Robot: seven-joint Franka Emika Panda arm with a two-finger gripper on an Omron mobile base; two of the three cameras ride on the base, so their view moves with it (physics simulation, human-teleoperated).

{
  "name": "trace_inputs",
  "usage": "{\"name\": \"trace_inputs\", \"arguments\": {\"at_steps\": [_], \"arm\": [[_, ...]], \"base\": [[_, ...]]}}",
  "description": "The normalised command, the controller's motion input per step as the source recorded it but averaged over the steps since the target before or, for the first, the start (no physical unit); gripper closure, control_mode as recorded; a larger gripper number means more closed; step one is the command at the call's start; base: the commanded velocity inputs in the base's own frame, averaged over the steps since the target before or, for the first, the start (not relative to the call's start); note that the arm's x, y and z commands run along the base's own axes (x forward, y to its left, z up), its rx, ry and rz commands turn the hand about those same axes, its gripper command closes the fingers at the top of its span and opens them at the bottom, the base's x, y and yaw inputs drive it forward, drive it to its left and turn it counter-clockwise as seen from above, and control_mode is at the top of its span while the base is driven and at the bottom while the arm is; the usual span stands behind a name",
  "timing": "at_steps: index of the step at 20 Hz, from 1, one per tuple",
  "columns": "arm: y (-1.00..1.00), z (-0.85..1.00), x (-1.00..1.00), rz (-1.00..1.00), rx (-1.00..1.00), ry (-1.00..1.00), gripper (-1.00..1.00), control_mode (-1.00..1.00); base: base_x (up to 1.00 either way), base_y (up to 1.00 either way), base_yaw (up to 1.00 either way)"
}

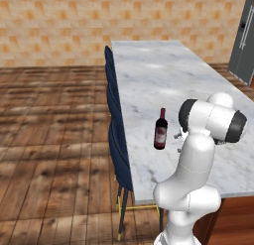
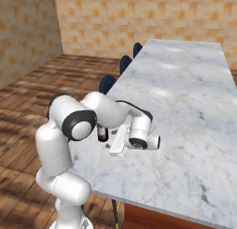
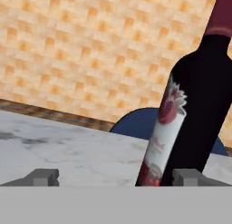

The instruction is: Get the candle and the wine from the cabinet and move them to the dining counter.

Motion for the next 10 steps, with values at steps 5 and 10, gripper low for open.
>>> {"name": "trace_inputs", "arguments": {"at_steps": [5, 10], "arm": [[-0.09, 0.42, -0.41, -0.12, -0.1, 0.11, -1.0, -1.0], [0.0, 0.38, -0.42, -0.3, -0.01, 0.12, -1.0, -1.0]], "base": [[0.0, 0.0, 0.0], [0.0, 0.0, 0.0]]}}
